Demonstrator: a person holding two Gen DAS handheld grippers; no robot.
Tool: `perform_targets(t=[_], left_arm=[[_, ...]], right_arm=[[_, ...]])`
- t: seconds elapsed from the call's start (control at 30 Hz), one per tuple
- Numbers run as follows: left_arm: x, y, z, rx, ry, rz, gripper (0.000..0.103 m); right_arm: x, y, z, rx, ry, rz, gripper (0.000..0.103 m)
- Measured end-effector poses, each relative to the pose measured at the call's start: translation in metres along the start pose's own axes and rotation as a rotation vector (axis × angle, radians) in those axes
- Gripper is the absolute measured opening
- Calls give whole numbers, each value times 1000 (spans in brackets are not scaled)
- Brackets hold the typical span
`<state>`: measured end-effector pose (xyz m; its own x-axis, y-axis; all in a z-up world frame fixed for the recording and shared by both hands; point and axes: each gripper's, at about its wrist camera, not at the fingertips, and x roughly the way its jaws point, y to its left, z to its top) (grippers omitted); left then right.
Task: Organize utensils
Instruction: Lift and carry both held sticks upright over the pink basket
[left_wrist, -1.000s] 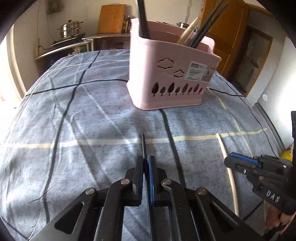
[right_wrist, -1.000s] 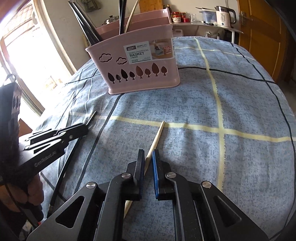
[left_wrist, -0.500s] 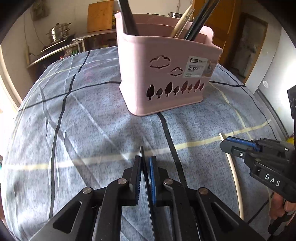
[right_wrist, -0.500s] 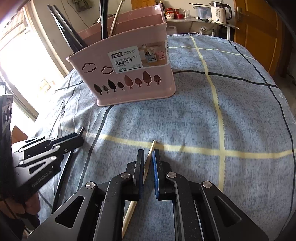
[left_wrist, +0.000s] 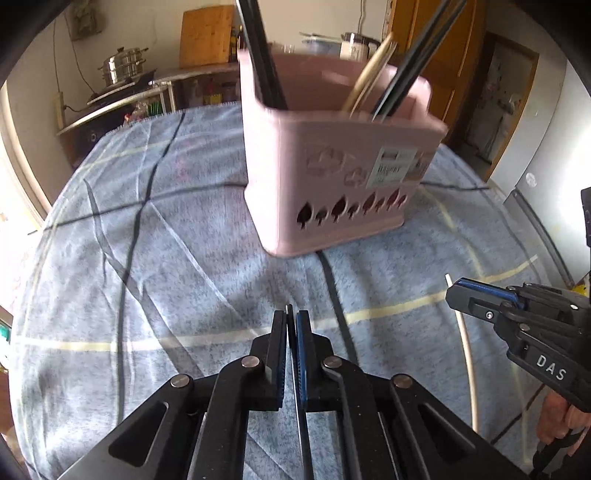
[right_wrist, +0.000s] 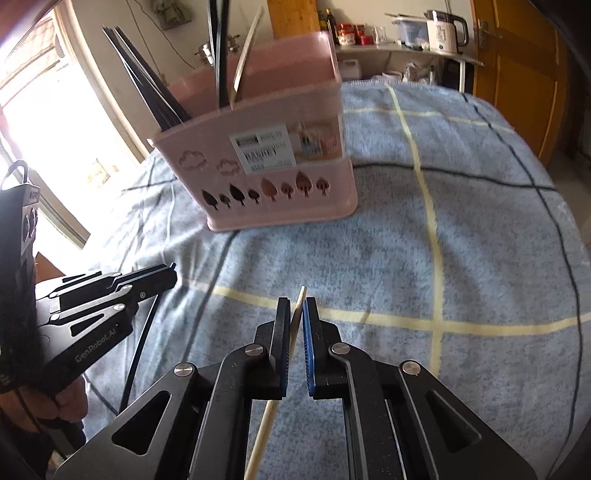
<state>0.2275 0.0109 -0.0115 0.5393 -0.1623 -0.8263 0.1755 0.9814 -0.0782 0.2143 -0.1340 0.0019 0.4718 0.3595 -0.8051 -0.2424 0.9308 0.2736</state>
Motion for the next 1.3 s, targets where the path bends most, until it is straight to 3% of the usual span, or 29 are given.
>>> perform_targets(t=[0.47, 0.77, 1.3], left_arm=[[-103, -7, 48, 20, -208, -28, 4], [-141, -8, 72, 32, -301, -33, 4], [-172, -12, 52, 34, -330, -50, 4]], right_arm=[[-79, 25, 35, -70, -206, 12, 5], [-109, 28, 52, -101, -308, 0, 5], [-121, 25, 37, -96, -316, -3, 5]])
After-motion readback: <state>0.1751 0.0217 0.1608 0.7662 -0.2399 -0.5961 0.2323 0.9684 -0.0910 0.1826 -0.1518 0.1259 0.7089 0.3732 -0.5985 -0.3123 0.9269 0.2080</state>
